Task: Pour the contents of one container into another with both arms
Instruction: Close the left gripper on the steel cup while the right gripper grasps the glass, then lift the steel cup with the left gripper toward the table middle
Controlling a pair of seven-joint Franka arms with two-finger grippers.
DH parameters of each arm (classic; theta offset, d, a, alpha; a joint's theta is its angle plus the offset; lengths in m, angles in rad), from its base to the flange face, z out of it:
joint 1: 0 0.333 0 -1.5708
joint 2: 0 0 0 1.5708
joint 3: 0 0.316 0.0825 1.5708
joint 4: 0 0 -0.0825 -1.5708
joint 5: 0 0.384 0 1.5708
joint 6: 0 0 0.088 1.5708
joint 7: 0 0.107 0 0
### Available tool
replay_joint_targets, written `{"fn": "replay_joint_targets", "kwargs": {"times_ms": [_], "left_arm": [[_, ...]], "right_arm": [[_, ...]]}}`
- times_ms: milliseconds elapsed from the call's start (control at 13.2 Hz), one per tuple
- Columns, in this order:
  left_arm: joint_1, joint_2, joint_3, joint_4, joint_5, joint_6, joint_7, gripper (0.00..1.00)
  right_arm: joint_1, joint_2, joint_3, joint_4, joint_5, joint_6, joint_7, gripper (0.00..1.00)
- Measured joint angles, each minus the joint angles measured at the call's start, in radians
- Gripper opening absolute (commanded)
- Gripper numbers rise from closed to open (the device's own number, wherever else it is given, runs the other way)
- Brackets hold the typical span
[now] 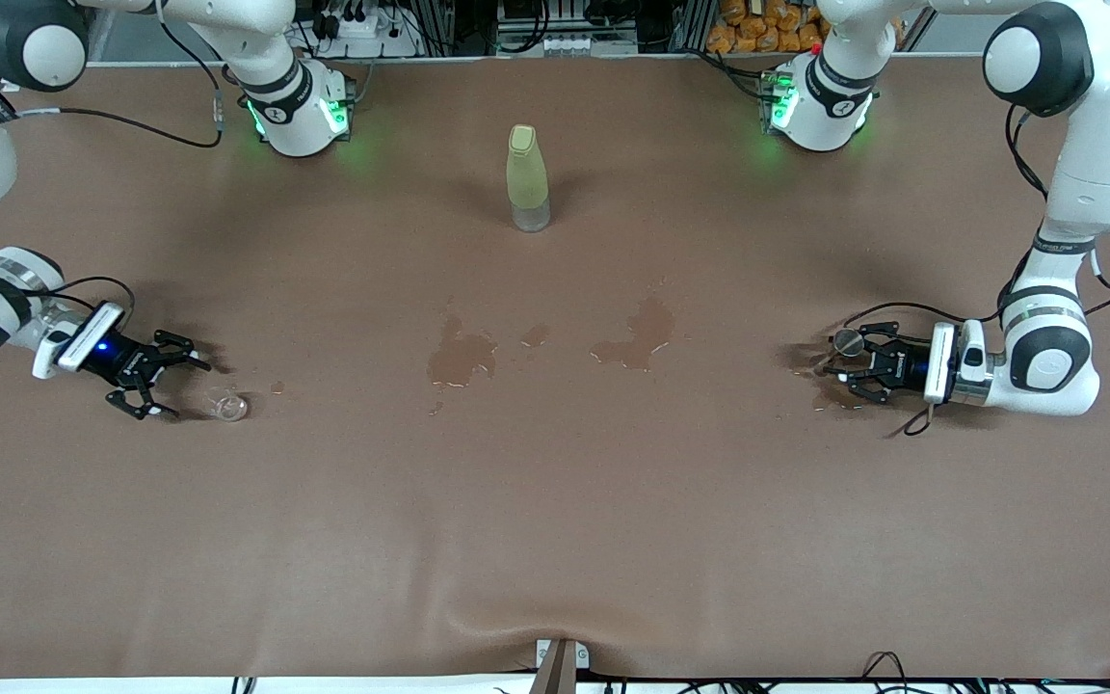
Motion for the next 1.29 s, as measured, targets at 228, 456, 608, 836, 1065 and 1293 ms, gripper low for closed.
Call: {"fn": "replay_joint_targets", "kwargs": {"times_ms": [228,456,608,836,1065,1293], "left_arm": [[0.0,0.0,-0.001,0.004,-0.01,-0.004,0.002,0.0],[0.0,0.0,-0.001,0.017,-0.011,-0.001,0.006,0.0],[0.002,-0.002,-0.023,0.047,-0.013,-0.003,0.009,0.0],[0.026,-0.009,-0.152,0.088,-0.079,-0.003,0.008,0.0],[0.013,-0.018,-0.227,0.096,-0.159,0.012,0.006,0.0],[-0.05,-0.026,-0.234,0.097,-0.265,0.081,0.007,0.0]], "right_arm": [[0.0,0.03,0.003,0.012,0.026,-0.011,-0.007,1.0],[0.006,0.055,0.009,0.019,0.054,-0.016,-0.011,1.0],[0.015,0.064,0.012,0.021,0.068,-0.017,-0.014,1.0],[0.032,0.079,0.017,0.022,0.096,-0.018,-0.017,1.0],[0.055,0.088,0.022,0.022,0.124,-0.018,-0.018,1.0],[0.071,0.093,0.026,0.024,0.149,-0.018,-0.018,1.0]]}}
